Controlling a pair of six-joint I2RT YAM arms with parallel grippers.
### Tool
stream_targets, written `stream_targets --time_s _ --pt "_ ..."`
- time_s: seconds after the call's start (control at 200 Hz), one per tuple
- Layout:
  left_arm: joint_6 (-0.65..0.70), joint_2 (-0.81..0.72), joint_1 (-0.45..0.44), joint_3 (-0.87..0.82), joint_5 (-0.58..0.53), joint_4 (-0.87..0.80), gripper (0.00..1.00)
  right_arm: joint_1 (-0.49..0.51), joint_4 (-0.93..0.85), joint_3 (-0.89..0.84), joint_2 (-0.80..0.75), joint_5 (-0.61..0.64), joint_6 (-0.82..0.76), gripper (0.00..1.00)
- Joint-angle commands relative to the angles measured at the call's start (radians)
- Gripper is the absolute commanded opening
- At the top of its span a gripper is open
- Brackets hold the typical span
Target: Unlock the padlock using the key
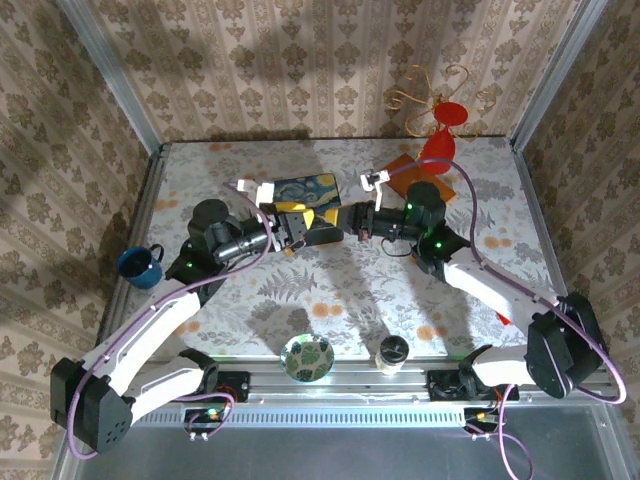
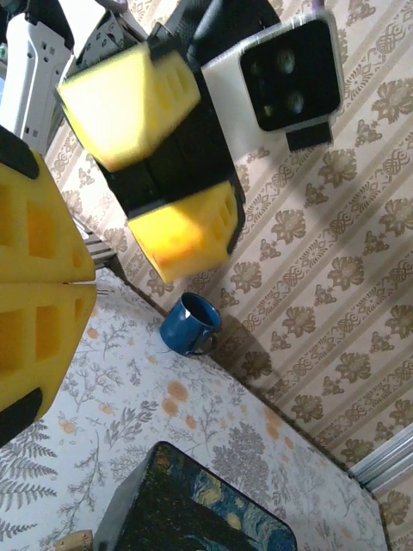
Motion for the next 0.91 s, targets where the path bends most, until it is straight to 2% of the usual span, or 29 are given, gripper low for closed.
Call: stream_targets --time_s 0.0,0.12,0.33,0.66,0.82,0.84,0.9 --pt "-0.031 0.008 -0.001 -0.002 0.104 0.094 0.45 0.005 0.143 0.044 0.033 -0.044 0.076 0.0" --pt "-0.074 0.024 0.028 -0.007 0.116 0.098 0.45 0.005 0.229 0.051 0.078 -0.08 0.142 0.0" --pt "-0.162 0.039 0.092 -0.021 0.166 0.143 0.45 0.011 0.225 0.054 0.069 -0.076 0.141 0.0" --pt "-0.187 0.071 0.093 -0.016 0.228 0.195 0.42 0.031 0.214 0.067 0.06 -0.068 0.137 0.0" --pt "-0.2 0.078 0.093 -0.026 0.228 0.207 0.36 0.04 0.213 0.076 0.064 -0.07 0.137 0.0" --pt "-0.203 0.078 0.119 -0.028 0.227 0.206 0.36 0.04 0.213 0.076 0.064 -0.068 0.137 0.0" --pt "-0.212 0.079 0.126 -0.035 0.227 0.216 0.3 0.042 0.213 0.076 0.063 -0.068 0.137 0.0"
